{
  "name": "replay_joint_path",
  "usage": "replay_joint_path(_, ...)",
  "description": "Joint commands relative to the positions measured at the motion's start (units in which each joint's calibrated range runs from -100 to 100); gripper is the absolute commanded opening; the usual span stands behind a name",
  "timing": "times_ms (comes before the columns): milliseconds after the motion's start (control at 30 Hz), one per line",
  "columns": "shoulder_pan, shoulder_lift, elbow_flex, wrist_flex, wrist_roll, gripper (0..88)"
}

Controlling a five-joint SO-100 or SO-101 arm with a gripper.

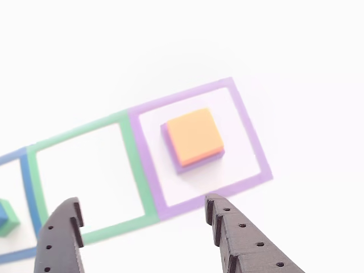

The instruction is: Tower of hanoi

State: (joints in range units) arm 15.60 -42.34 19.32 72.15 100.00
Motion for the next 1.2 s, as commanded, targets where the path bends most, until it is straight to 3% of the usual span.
replay_joint_path(0,2.7,-5.4,13.7,-13.5,0.0,31.8)
replay_joint_path(133,3.7,-6.9,25.2,-25.1,0.0,34.8)
replay_joint_path(400,6.6,-2.4,46.5,-58.4,0.0,37.9)
replay_joint_path(867,9.6,19.4,56.0,-94.8,0.0,40.5)
replay_joint_path(1167,9.1,32.8,56.1,-109.1,0.0,39.6)
